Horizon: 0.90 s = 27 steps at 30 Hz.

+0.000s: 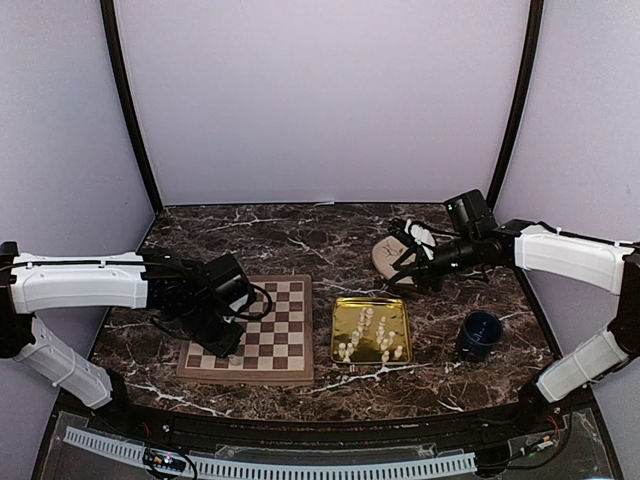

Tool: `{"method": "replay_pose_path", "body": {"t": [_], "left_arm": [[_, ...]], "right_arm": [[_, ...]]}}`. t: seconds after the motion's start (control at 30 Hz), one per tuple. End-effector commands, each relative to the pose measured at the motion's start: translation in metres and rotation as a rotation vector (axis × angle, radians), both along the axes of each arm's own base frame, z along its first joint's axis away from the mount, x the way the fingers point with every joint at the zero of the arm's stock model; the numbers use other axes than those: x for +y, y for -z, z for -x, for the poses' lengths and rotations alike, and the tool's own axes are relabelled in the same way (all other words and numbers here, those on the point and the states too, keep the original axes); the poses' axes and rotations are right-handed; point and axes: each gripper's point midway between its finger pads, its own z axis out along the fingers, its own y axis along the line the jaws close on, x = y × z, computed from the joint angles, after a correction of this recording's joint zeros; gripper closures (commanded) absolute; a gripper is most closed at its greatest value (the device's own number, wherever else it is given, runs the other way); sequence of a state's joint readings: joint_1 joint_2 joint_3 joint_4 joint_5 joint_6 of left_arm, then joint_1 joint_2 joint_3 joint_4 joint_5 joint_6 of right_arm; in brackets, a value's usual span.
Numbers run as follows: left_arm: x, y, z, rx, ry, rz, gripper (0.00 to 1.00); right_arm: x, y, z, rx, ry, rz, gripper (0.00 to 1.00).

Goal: Set up the chess pieces on the board
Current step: Place the king at d1.

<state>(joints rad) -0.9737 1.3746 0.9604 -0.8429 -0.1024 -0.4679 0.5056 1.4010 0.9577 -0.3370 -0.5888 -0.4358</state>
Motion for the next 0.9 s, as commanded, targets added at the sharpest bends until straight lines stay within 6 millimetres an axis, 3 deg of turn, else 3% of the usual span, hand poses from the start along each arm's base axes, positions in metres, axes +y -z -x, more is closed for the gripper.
{"method": "replay_pose_path", "body": {"t": [0.0, 0.27, 0.5, 0.7, 0.87], "left_arm": [[0.004, 0.006, 0.001, 0.009, 0.004, -0.038, 0.93], [0.002, 0.016, 0.001, 0.032, 0.019, -0.073, 0.89], [-0.003, 0.019, 0.001, 0.040, 0.021, -0.053, 0.81], [-0.003, 0.018, 0.001, 0.035, 0.022, -0.055, 0.67], [-0.005, 0.015, 0.000, 0.026, 0.024, -0.039, 0.64]], "right_arm": [[0.004, -0.005, -0.002, -0.013, -0.010, -0.020, 0.48], [0.003, -0.004, -0.003, -0.016, -0.010, -0.016, 0.48], [0.004, -0.001, -0.003, -0.007, -0.017, -0.013, 0.47], [0.005, 0.001, -0.003, 0.000, -0.019, -0.011, 0.47], [0.005, 0.002, -0.002, 0.005, -0.021, -0.009, 0.47]]}}
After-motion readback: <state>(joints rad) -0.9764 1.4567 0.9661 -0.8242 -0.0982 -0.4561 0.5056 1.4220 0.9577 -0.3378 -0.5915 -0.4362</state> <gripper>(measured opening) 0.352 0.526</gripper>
